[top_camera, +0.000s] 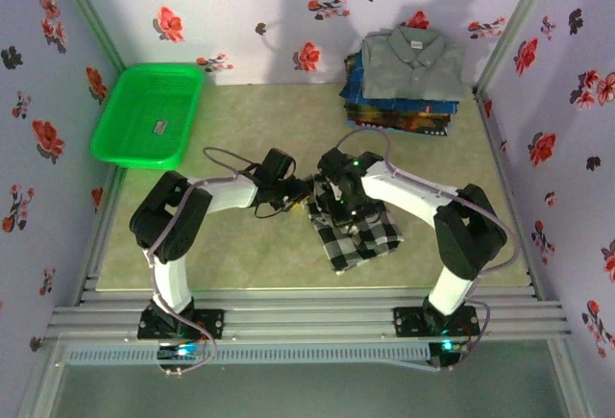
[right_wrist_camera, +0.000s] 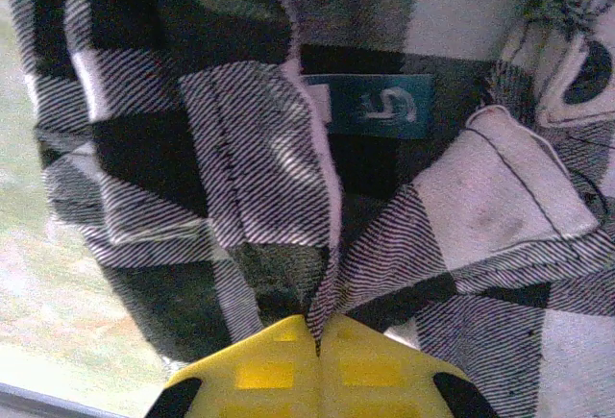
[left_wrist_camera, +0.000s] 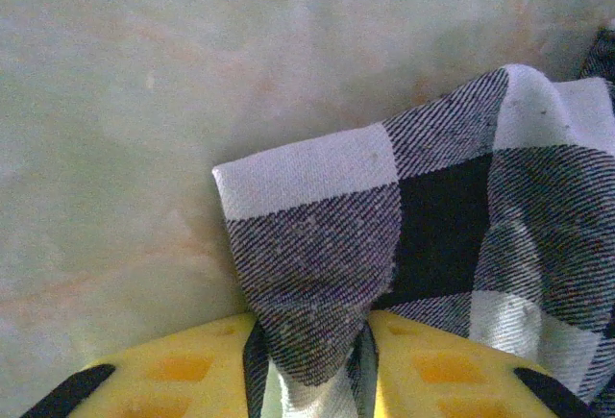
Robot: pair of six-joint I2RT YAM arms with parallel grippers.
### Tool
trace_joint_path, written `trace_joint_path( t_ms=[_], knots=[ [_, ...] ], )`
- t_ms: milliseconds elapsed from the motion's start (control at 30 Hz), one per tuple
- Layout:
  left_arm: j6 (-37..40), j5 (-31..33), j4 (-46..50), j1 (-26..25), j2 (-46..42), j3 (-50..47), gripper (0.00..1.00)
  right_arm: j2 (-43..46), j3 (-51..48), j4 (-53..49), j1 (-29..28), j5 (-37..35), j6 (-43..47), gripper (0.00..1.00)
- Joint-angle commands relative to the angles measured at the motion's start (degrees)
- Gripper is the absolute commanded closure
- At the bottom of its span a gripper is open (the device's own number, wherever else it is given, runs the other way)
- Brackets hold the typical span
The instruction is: Fold and stack the long sleeve shirts
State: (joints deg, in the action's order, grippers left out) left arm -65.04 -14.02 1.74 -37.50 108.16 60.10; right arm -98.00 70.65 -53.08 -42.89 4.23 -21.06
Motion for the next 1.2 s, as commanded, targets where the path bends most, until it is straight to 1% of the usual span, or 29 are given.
trace_joint_path(
  t_ms=[0,133,200,267,400,500,600,767,833,933,967,1000,1033,1067,1100,1167],
  knots=[
    [1.73,-0.13,0.03,0.47,2.88,1.38,0.7,2.88,-0.94,0.07,-3.0,-0.39,-1.48,1.0],
    [2.01,-0.35,-0.07,1.05,3.66,1.62,0.76,6.18,-2.71,3.33,-7.03,4.63,-6.34,1.0],
    [2.46,-0.52,0.2,1.35,4.05,1.95,0.79,6.42,-3.97,5.0,-8.65,5.8,-8.88,1.0],
    [2.78,-0.9,0.04,1.55,4.49,2.26,0.8,5.95,-5.75,8.73,-9.52,8.16,-12.04,1.0],
    [3.47,-1.04,0.24,1.61,5.09,3.24,0.82,2.17,-7.98,14.54,-10.19,10.72,-16.86,1.0],
    [4.09,-1.09,0.81,1.73,5.44,3.97,0.83,-0.22,-7.99,21.42,-10.66,14.76,-20.62,1.0],
    [4.54,-1.44,0.17,1.81,5.54,4.06,0.84,-2.33,-6.44,26.12,-10.9,16.85,-23.62,1.0],
    [7.01,-4.56,-1.56,2.38,7.8,6.62,0.83,-5.05,-4.07,34.63,-11.04,19.51,-30.26,1.0],
    [9.1,-7.34,-2.21,2.97,9.68,9.4,0.83,-5.7,-4.03,37.73,-10.98,19.16,-33.39,0.97],
    [12.12,-12.48,-2.09,4.01,12.79,15.38,0.82,-5.96,-5.63,44.69,-10.9,18.2,-39.01,0.85],
    [13.27,-14.23,-1.63,4.4,13.81,17.94,0.81,-5.81,-6.06,47.13,-10.88,18.25,-41.07,0.74],
    [14.23,-15.11,-0.65,4.81,14.46,20.36,0.77,-5.41,-6.31,48.87,-10.81,18.12,-42.23,0.68],
    [15.25,-15.95,0.71,5.41,14.86,22.71,0.68,-4.43,-6.42,50.03,-10.81,18.1,-43.1,0.62],
    [15.83,-16.57,1.51,6.14,14.84,24.26,0.53,-2.94,-6.4,49.94,-10.76,17.9,-43.3,0.55],
    [16.04,-17.05,1.95,7.08,14.5,25.51,0.41,-1.2,-6.24,48.37,-10.72,17.29,-43.07,0.48],
    [16.1,-17.29,3.51,9.98,12.48,27.47,0.22,3.79,-5.56,39.59,-10.23,14.84,-41.34,0.38]
  ],
)
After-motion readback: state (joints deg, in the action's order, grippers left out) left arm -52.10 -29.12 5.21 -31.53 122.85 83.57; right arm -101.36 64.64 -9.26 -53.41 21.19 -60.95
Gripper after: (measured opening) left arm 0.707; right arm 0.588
